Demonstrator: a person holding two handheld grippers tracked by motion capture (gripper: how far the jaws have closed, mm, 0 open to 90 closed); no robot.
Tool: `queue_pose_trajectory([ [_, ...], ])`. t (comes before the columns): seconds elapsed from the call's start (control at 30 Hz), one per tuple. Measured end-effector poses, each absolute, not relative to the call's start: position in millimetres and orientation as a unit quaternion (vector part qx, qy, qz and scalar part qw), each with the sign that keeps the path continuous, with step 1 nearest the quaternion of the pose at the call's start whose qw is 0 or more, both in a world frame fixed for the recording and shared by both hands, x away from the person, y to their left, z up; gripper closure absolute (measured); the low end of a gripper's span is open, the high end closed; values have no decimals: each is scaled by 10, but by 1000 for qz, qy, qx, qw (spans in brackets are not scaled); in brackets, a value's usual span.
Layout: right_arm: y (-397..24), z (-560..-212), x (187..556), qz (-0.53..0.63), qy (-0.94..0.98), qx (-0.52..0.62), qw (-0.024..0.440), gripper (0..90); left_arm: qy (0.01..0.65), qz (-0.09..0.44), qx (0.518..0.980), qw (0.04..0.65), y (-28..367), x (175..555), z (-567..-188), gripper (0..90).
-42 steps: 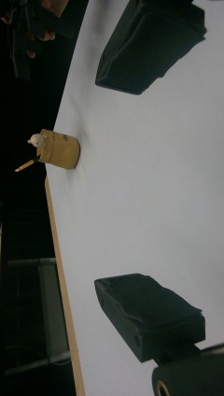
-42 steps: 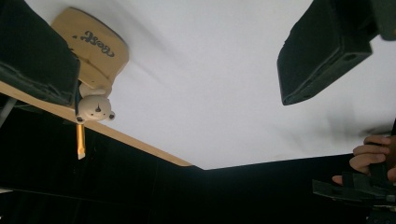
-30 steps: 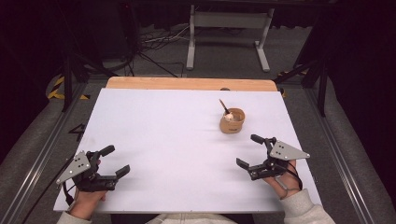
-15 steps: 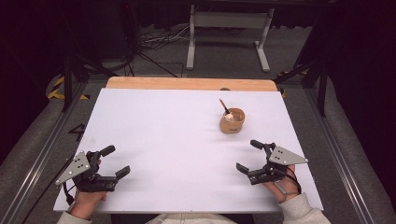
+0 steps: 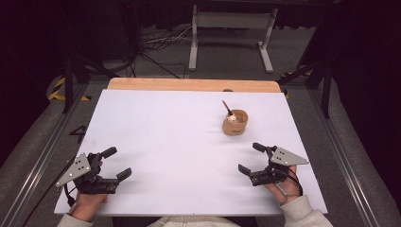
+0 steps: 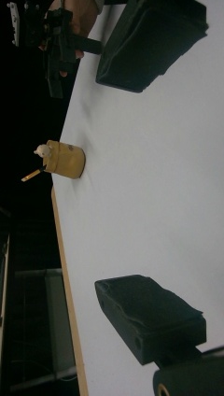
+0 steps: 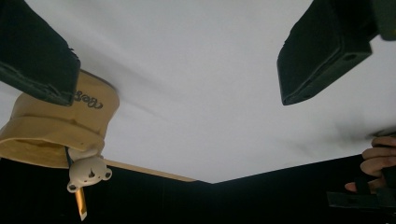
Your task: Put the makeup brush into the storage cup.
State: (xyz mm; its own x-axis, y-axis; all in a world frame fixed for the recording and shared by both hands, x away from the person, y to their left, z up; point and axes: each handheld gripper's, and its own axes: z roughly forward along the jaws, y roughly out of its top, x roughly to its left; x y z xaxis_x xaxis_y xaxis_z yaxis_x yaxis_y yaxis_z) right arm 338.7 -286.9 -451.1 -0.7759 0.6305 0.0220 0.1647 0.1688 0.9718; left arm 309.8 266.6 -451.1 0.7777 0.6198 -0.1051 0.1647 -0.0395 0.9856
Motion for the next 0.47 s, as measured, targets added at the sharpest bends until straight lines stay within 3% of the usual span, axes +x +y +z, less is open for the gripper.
queue_pose_trajectory([
  [0.47, -2886, -4513, 3388, 591, 733, 274, 197, 0, 279, 179, 699, 634, 2661, 3093, -4499, 48],
])
